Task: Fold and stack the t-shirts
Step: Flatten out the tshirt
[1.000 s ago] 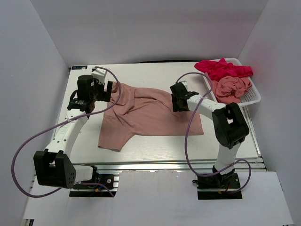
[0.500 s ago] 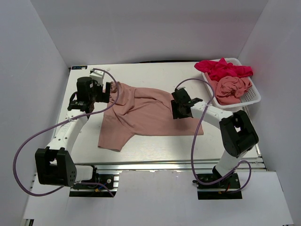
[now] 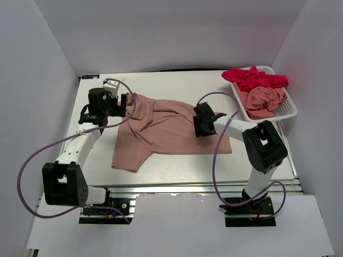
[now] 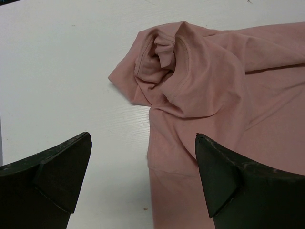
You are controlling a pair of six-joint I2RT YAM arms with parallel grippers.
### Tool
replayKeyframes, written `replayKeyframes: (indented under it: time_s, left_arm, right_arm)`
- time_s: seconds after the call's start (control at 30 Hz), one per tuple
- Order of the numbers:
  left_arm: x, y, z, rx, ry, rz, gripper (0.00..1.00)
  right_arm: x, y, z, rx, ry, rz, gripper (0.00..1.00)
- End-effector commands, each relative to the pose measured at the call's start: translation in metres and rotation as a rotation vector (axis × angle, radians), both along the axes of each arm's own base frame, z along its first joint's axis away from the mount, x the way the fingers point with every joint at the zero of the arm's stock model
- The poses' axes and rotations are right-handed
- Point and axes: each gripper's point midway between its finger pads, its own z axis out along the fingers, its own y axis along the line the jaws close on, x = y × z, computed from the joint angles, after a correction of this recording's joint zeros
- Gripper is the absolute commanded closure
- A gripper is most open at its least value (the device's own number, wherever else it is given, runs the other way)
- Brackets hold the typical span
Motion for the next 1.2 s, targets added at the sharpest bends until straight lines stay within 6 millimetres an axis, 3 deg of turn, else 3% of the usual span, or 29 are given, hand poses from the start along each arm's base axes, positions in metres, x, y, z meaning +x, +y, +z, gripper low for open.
replayKeyframes:
  time_s: [0.0, 0.43, 0.57, 0.6, 0.73, 0.9, 1.0, 1.03, 1.17]
  left_arm:
    - [0.002, -0.001, 0.0, -0.024, -0.006, -0.009, 0.02]
    - [0.004, -0.004, -0.011, -0.042, 0.015, -0.025, 0.02]
    - [0.003, -0.005, -0.014, -0.048, 0.02, -0.027, 0.02]
    - [0.002, -0.005, -0.016, -0.05, 0.024, -0.028, 0.02]
    - [0.002, -0.006, -0.017, -0.056, 0.024, -0.027, 0.02]
    - [0.003, -0.006, -0.016, -0.061, 0.025, -0.031, 0.02]
    - [0.002, -0.007, -0.02, -0.062, 0.031, -0.034, 0.02]
    - [0.001, -0.008, -0.023, -0.063, 0.037, -0.036, 0.02]
    - [-0.001, -0.008, -0.028, -0.067, 0.046, -0.04, 0.02]
  right_arm:
    - [0.012, 0.013, -0.001, 0.027, -0.019, 0.021, 0.45]
    - [0.039, 0.018, 0.013, -0.001, -0.089, 0.018, 0.52]
    - [0.041, 0.016, 0.014, -0.011, -0.098, 0.007, 0.77]
    - [0.04, 0.015, 0.013, -0.013, -0.096, 0.003, 1.0]
    - [0.044, 0.008, 0.019, -0.035, -0.121, -0.028, 1.0]
    - [0.068, -0.005, 0.059, -0.092, -0.261, -0.086, 1.0]
    - [0.096, -0.009, 0.096, -0.101, -0.349, -0.126, 1.0]
    - [0.11, -0.006, 0.118, -0.086, -0.398, -0.135, 1.0]
    - [0.158, -0.014, 0.147, -0.072, -0.484, -0.172, 1.0]
